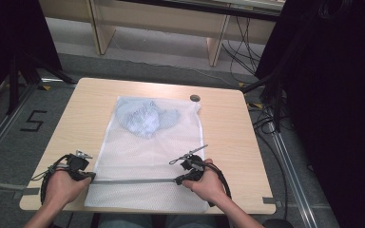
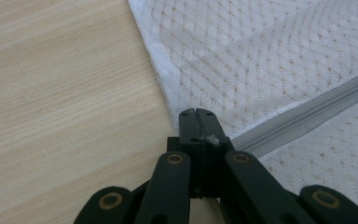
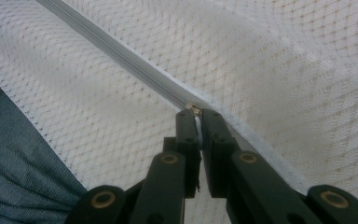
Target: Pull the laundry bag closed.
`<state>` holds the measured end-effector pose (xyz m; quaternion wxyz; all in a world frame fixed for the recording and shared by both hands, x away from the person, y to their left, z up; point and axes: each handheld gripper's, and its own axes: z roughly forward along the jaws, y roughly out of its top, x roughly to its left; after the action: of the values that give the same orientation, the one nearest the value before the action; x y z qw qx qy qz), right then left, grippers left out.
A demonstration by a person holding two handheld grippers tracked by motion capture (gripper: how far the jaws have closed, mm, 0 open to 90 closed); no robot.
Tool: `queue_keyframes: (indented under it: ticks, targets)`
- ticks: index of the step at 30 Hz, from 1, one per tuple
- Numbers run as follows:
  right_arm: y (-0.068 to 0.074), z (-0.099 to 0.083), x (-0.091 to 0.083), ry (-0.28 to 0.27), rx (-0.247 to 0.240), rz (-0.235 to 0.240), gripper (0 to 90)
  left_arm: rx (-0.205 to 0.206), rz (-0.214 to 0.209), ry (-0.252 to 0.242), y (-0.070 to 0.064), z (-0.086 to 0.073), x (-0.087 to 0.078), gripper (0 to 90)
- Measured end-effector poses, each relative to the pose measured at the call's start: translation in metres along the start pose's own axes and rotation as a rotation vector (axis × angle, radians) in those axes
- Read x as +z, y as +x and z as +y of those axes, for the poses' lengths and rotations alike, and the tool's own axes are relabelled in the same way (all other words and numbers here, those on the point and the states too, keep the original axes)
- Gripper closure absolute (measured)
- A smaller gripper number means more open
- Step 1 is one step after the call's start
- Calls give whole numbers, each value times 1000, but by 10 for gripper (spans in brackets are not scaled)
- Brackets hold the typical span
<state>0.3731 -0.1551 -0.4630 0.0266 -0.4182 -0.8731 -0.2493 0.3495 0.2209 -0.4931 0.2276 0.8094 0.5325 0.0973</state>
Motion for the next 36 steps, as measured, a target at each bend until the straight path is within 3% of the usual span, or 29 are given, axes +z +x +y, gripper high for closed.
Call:
queue_keyframes:
  ticks: [19, 21, 36]
  targets:
    - [-5, -5, -3, 9, 12, -6, 869, 0, 10, -3, 0, 0, 0, 897]
    - [-4, -6, -5, 19, 45, -12, 870, -1, 3, 1, 0, 0, 0, 897]
    - [-8, -7, -6, 8, 43, 1, 870, -1, 1, 0, 0, 0, 0, 897]
